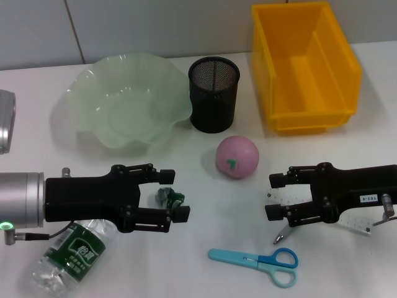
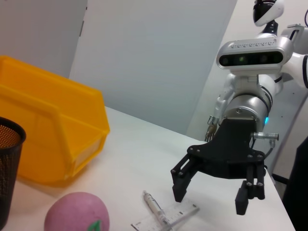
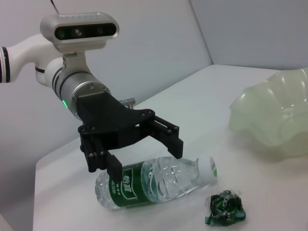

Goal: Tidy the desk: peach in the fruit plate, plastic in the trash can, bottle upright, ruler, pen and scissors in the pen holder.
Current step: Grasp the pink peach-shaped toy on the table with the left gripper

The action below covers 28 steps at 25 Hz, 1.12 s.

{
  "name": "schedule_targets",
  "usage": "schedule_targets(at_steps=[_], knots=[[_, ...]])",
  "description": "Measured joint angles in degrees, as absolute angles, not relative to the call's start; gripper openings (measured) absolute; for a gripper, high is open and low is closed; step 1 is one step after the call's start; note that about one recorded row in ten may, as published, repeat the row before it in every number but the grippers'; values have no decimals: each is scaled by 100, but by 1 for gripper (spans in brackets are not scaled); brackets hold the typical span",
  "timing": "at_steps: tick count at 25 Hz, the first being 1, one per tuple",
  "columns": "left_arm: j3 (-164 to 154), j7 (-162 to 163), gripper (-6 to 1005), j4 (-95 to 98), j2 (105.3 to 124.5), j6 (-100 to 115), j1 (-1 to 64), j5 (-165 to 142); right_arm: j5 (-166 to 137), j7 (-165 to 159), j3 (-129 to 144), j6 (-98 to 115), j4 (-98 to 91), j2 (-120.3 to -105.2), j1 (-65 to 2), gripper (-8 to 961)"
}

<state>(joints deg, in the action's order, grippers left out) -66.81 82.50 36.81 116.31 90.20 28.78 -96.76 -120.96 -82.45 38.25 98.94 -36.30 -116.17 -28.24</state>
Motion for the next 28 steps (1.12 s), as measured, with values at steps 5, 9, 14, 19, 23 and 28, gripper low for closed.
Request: schedule_targets(at_steps=[5, 9, 14, 19, 23, 28], knots=[[-6691, 8251, 851, 3689, 11601, 9138, 2877, -9683, -12093, -8243, 3816, 9899, -3630, -11629, -2820, 813], [-6685, 8273, 844, 3696, 11600, 9158, 2883, -9800, -12093, -8243, 3811, 9901, -3630, -11628, -2828, 813], [-6658, 8280, 836, 3700, 11609, 9176, 2889, -9826, -12093, -8244, 3835, 9903, -3629, -11628, -2830, 813], [-6638, 8266, 828, 3709, 11626, 9218, 2895, -9831, -12093, -8243, 3817, 9900, -3629, -11627, -2830, 813], [-6631, 8265, 821, 3804, 11642, 9226, 2912, -9833, -12094, -8237, 3820, 9897, -3629, -11627, -2823, 813], [-6564, 8263, 813, 4221, 11716, 9039, 2940, -9822, -12125, -8235, 3814, 9893, -3629, -11622, -2801, 813]])
